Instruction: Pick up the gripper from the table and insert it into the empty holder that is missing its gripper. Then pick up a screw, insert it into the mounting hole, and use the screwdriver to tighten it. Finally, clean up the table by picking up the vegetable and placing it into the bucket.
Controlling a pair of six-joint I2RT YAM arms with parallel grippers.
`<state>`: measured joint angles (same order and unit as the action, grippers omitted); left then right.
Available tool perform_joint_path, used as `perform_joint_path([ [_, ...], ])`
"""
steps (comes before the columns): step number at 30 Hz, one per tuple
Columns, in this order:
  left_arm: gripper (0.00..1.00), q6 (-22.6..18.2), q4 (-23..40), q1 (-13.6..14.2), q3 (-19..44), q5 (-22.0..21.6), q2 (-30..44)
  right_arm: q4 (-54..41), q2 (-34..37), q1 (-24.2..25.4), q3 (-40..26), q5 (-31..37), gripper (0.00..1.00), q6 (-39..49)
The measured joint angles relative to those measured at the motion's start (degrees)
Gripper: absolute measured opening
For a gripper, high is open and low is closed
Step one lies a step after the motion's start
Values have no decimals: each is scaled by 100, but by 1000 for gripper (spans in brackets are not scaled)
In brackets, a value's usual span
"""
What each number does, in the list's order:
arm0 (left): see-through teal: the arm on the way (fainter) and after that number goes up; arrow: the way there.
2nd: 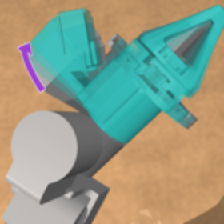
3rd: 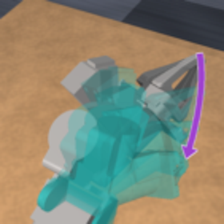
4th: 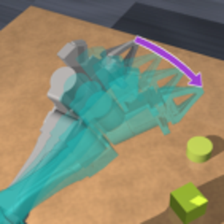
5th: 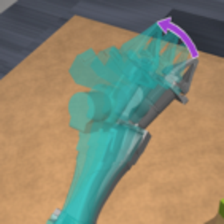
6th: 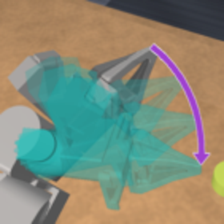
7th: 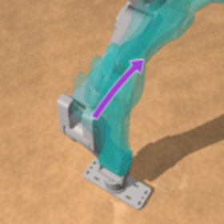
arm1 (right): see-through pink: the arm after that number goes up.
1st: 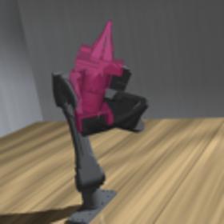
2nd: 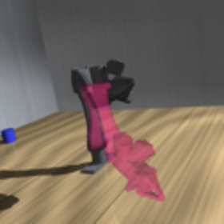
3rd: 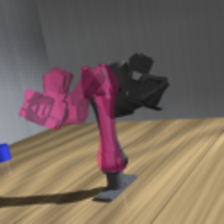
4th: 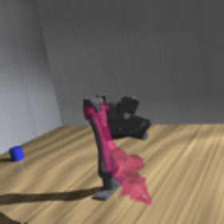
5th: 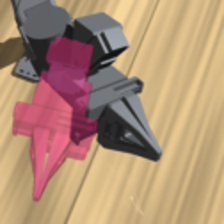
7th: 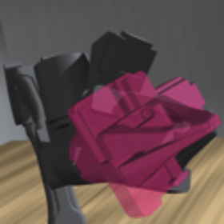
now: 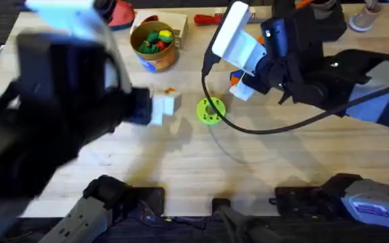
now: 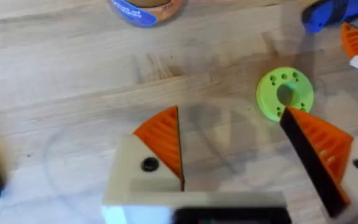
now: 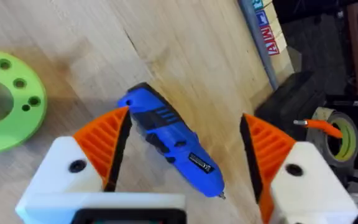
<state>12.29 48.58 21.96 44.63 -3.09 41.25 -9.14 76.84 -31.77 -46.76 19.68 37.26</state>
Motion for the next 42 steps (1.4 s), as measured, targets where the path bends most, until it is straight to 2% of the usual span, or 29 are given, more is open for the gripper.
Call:
perform_joint_path([
  [2, 969, 20, 74, -39, 338, -21, 688, -1, 0, 0, 0, -2, 991, -2],
  [5, 969, 20, 527, -112, 754, -154, 1464, -2, 0, 0, 0, -2, 991, -2],
  [8, 971, 18, 770, -569, 963, -189, 1930, -3, 0, 0, 0, -2, 991, -2],
  [11, 971, 9, 846, -1626, 1048, -54, 2308, -3, 0, 0, 0, -2, 991, -2],
  [14, 971, -49, 951, -2893, 1050, 176, 2606, -3, 0, 0, 0, -2, 992, -2],
  [16, 971, -212, 974, -3723, 1050, 388, 2769, -3, 0, 0, 0, -2, 992, -2],
  [18, 971, -463, 896, -4435, 1050, 549, 2900, -3, 0, 0, 0, -2, 992, -2],
  [20, 972, -787, 655, -5042, 1050, 660, 3028, -3, 0, 0, 0, -2, 992, -2],
  [25, 973, -1561, 9, -6037, 1050, 794, 3376, -3, 0, 0, 0, -1, 992, -3],
  [28, 973, -1812, -356, -6393, 1050, 806, 3576, -3, 0, 0, -2, -2, 992, -2],
  [32, 973, -2133, -621, -6656, 1050, 806, 3826, -3, 0, 0, 0, -2, 992, -2],
  [36, 973, -2470, -599, -6739, 1050, 808, 4166, -30, 0, 2, 0, 0, 992, -2],
  [42, 973, -2755, -622, -6743, 1051, 820, 4782, -42, 0, 19, 0, -2, 992, -2],
])
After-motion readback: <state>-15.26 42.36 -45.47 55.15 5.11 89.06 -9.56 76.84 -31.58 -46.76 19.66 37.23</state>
